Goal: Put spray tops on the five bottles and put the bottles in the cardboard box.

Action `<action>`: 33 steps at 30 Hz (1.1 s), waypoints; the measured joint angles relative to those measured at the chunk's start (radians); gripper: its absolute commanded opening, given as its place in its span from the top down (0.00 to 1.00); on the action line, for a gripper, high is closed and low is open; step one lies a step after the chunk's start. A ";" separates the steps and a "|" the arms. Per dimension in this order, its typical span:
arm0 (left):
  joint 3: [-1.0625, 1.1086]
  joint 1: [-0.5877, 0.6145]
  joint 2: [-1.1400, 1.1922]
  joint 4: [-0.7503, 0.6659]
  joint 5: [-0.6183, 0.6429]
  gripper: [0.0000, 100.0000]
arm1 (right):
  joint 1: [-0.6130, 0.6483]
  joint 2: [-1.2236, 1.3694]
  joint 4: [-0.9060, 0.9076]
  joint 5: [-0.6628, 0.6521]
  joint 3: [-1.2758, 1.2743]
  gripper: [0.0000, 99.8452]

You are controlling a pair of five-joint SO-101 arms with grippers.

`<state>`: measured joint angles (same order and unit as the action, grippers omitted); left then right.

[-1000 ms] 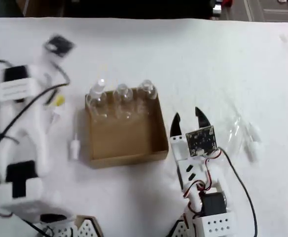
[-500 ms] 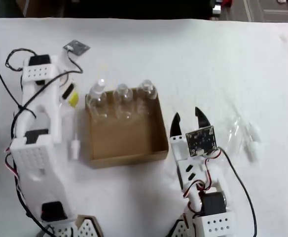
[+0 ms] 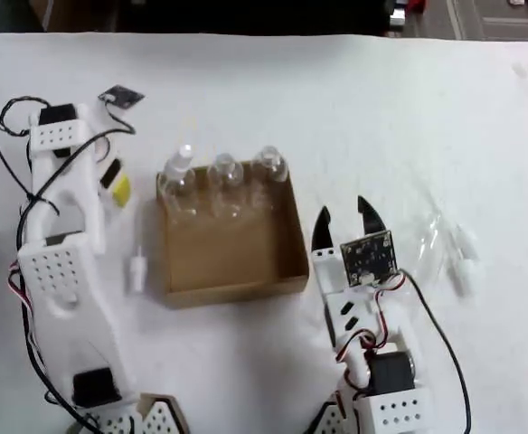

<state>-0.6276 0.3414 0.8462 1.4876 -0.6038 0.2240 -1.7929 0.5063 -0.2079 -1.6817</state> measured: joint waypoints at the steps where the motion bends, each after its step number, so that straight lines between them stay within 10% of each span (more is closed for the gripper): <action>1: 0.000 0.000 0.000 0.000 0.000 0.83 | 0.000 0.000 0.000 0.000 0.000 0.83; 17: -0.049 -0.060 0.035 0.031 0.000 0.98 | 0.000 0.000 0.000 0.000 0.000 0.83; 33: -0.674 -0.035 -0.210 0.292 0.227 0.98 | 0.000 0.000 0.000 0.000 0.000 0.83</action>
<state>-1.3011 0.3061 0.6360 1.7791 -0.3767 0.2240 -1.7929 0.5063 -0.2079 -1.6817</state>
